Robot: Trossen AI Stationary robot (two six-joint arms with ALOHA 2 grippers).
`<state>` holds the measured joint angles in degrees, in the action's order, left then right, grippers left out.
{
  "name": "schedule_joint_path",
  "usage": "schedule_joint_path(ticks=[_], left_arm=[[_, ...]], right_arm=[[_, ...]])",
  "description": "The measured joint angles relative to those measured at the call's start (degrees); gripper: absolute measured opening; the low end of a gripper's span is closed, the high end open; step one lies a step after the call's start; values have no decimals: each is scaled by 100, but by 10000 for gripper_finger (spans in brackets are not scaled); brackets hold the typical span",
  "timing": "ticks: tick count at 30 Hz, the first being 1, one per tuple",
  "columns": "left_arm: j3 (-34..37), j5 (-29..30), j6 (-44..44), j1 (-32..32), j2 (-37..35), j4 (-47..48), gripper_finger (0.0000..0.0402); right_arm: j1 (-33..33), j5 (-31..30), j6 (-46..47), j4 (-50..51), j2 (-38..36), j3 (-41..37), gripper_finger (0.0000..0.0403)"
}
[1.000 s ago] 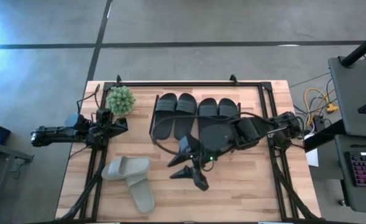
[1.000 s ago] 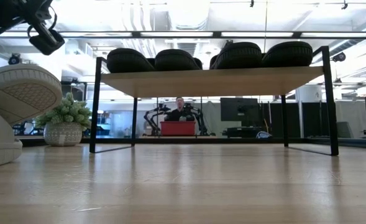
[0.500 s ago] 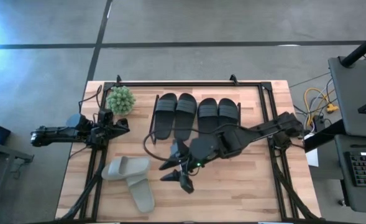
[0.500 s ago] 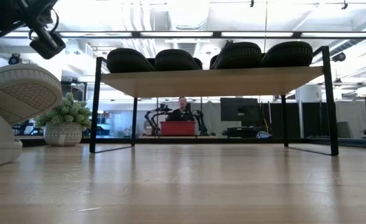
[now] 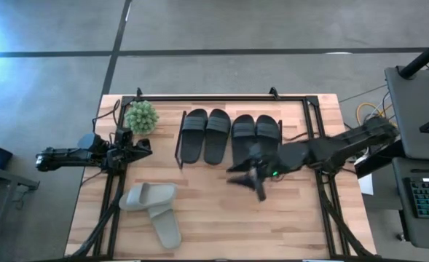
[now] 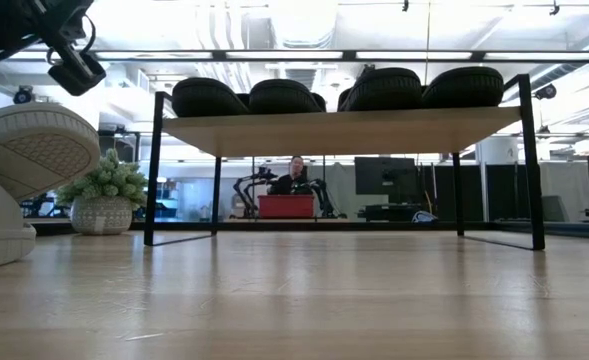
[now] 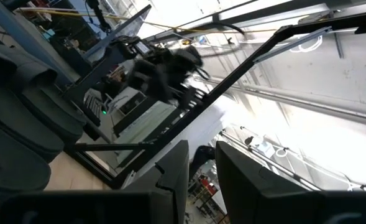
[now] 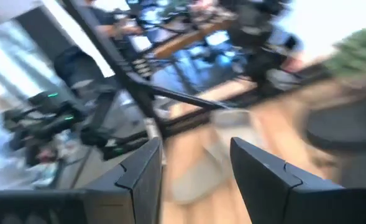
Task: Pick and place slides into the shelf
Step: Put the gray slipper under the shelf
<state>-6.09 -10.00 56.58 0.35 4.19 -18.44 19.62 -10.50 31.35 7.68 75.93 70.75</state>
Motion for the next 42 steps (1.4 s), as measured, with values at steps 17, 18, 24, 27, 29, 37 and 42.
schedule_joint_path(ticks=[17, 18, 24, 27, 29, 37, 42], left_arm=[[0, 235, -28, 0, 52, -50, 66], [0, 347, -36, 1, 74, -49, 66], [-2, 755, -7, 1, 363, -64, 66], [-2, 768, 0, 0, 522, -82, 66], [-2, 866, 1, -1, 606, -88, 66], [-4, 1206, -8, 1, 834, -498, 66], [-4, 1376, -646, -1, 849, -499, 66]], right_arm=[[-61, 882, -721, -3162, -2641, -3685, 182], [-80, 903, -786, -3367, -2705, -3813, 182], [-544, 883, -1185, -3557, -2977, -4525, 182], [-959, 936, -1189, -3667, -3184, -4796, 182], [-1251, 1090, -1275, -3664, -3378, -4921, 182], [-2045, 1502, -1565, -3346, -4627, -5346, 182], [-2053, 1502, -1381, -3110, -5090, -5678, 182]])
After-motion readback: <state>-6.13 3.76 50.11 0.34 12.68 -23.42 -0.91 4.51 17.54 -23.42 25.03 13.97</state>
